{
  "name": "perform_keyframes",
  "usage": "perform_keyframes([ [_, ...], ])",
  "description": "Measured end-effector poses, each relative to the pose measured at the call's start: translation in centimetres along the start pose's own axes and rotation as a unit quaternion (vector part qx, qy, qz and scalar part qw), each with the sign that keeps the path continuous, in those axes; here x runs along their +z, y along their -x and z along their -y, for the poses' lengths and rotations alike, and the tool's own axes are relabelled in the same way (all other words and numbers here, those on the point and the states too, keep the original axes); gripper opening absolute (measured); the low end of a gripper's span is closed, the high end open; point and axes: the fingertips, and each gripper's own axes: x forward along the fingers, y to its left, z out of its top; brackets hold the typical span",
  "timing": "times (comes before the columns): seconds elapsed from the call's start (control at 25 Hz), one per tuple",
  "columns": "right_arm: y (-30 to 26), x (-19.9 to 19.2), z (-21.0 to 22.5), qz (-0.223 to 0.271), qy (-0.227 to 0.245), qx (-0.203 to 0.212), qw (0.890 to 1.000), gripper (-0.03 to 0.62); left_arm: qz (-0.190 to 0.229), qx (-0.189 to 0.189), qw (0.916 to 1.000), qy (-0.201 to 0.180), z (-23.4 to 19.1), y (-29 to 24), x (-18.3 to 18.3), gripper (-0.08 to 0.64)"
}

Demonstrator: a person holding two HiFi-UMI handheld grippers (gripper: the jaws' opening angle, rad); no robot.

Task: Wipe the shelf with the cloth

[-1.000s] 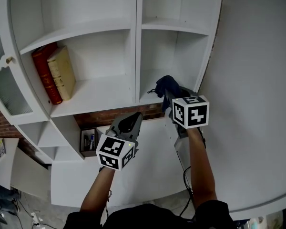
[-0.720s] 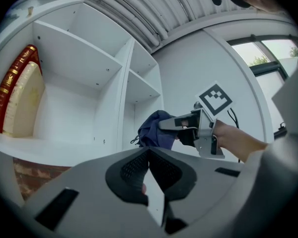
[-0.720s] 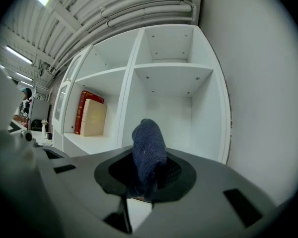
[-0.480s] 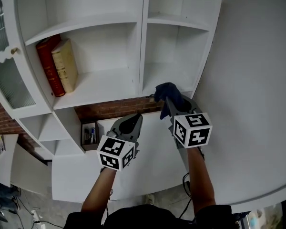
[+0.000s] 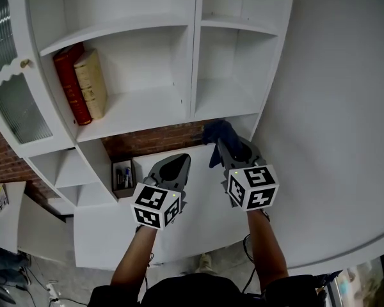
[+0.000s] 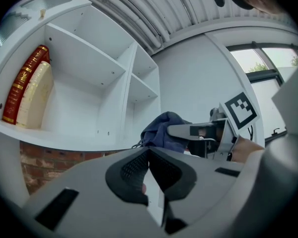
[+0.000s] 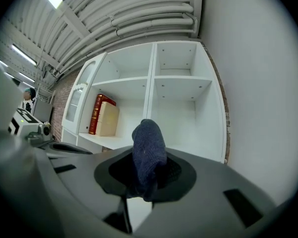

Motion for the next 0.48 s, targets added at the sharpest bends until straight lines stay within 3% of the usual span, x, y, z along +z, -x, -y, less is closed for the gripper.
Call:
perform_keyframes([
  [0.48,2.7,-0.3,-2.3,-0.001,-0.028,-0.017,0.999,0.087,0.000,-0.007,1.0000,0.001,0.6,3.1,-0.3,0.017],
])
